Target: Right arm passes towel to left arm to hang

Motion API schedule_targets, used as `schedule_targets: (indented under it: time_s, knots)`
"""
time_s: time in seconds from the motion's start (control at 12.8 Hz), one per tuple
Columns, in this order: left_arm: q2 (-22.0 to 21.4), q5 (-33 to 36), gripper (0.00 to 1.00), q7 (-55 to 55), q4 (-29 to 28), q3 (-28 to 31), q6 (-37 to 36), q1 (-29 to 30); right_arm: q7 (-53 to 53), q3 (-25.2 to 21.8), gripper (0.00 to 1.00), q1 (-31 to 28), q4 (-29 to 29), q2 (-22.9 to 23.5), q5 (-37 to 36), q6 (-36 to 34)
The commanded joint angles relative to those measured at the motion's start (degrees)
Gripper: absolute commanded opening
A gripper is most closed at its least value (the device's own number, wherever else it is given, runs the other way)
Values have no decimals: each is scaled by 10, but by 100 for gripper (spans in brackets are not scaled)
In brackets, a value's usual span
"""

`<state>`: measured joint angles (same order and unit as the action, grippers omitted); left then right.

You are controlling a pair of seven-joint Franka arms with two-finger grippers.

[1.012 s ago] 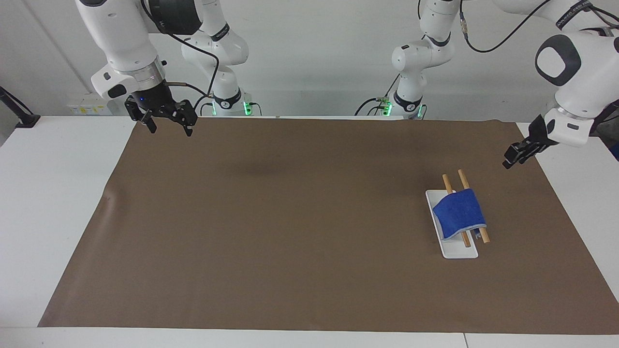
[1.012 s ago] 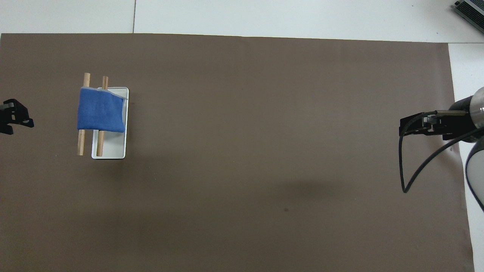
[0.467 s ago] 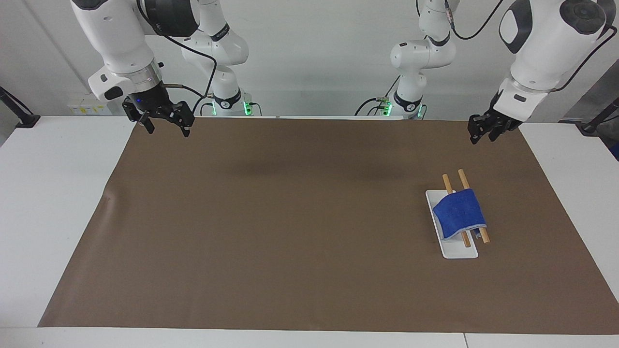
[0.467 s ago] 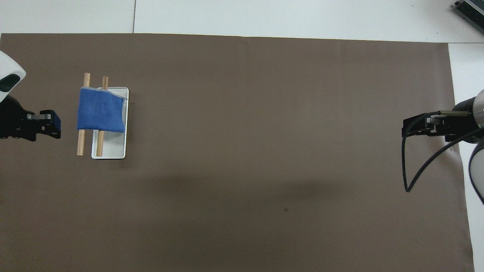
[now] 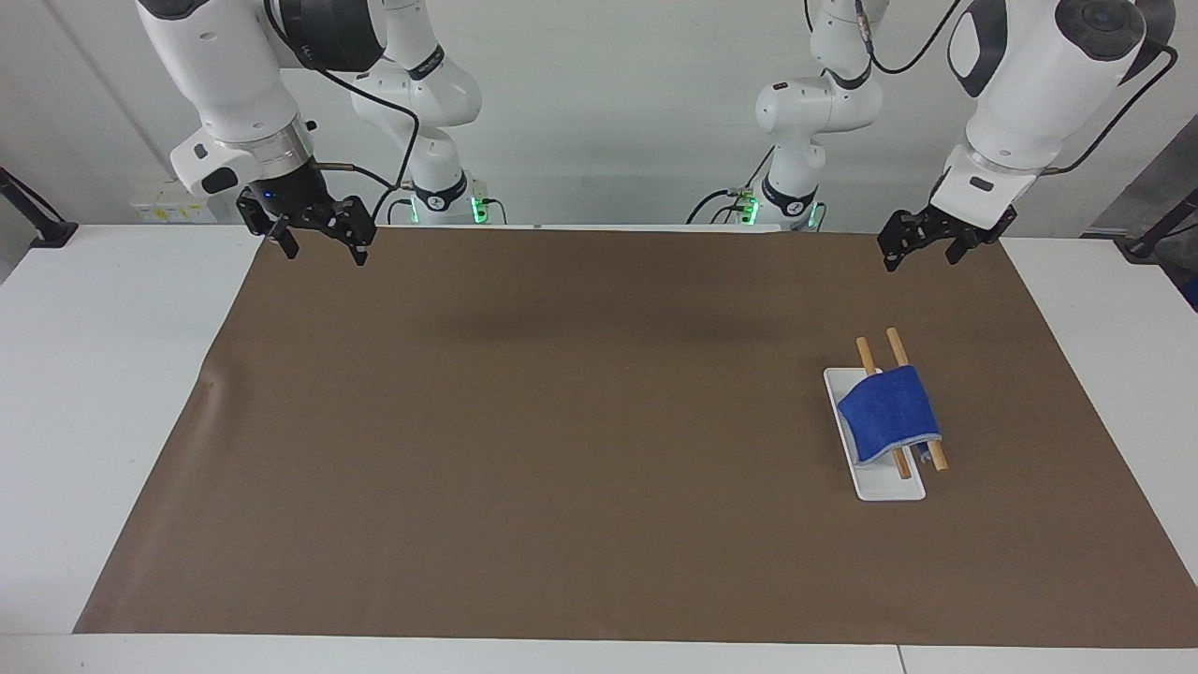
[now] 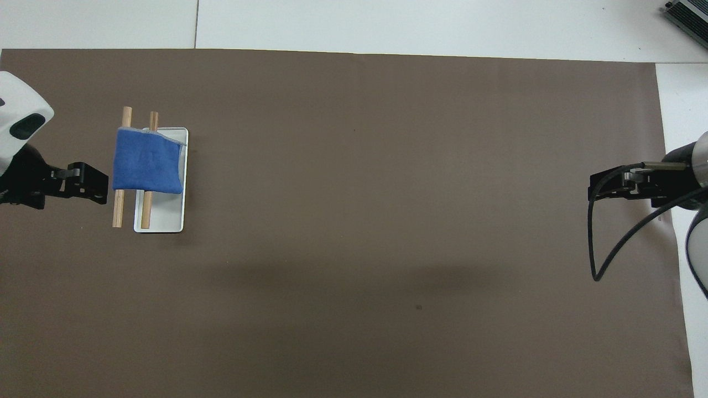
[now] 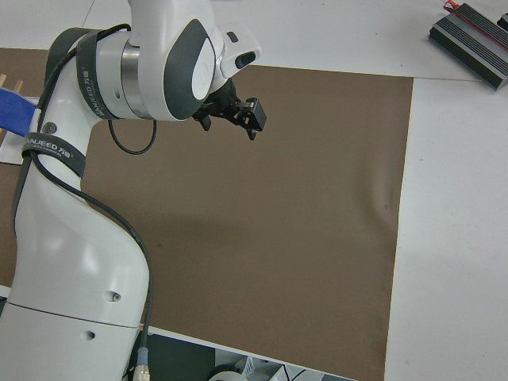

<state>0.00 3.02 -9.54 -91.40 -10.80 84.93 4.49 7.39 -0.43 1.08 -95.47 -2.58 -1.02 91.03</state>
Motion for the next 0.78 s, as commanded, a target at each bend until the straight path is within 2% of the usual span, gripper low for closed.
schedule_targets:
  time_s: [0.0,0.16,0.7]
  knots:
    - [-16,-6,100,6,-14,0,7,12,-16,0,100,-4,-12,-12,0,6]
    - [-16,-6,100,4,-19,0,50,8,-45,0,100,-4,-10,-10,0,26]
    - [-21,-6,100,3,-30,0,46,11,-43,1,100,-3,-12,-10,0,26]
